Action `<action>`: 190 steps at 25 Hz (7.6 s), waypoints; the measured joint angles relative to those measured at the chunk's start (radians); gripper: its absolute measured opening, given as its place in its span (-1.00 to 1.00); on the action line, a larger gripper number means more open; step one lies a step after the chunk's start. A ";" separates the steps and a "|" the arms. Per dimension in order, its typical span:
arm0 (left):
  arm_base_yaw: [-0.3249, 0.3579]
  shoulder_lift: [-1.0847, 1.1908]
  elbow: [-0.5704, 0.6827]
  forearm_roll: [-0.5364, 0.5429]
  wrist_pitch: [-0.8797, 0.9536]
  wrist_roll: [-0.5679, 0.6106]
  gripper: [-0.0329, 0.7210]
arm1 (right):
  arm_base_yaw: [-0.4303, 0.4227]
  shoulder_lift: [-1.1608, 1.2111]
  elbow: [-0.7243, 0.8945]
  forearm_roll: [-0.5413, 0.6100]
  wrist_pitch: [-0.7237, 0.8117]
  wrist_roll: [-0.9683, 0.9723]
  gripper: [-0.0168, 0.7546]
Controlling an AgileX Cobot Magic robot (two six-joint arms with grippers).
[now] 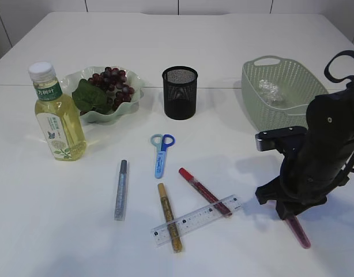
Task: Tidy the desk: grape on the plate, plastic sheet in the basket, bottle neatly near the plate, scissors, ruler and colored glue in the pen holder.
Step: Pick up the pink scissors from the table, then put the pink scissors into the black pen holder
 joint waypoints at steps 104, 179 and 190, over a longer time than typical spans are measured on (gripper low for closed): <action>0.000 0.000 0.000 0.019 0.000 0.000 0.24 | 0.000 0.031 -0.051 0.061 0.284 -0.020 -0.44; 0.000 0.000 0.000 0.096 -0.335 0.000 0.24 | 0.010 0.162 -0.743 0.735 -0.326 -0.763 -0.45; 0.000 0.000 0.000 0.127 -0.384 0.000 0.24 | 0.026 0.354 -0.971 0.772 -0.368 -0.809 -0.45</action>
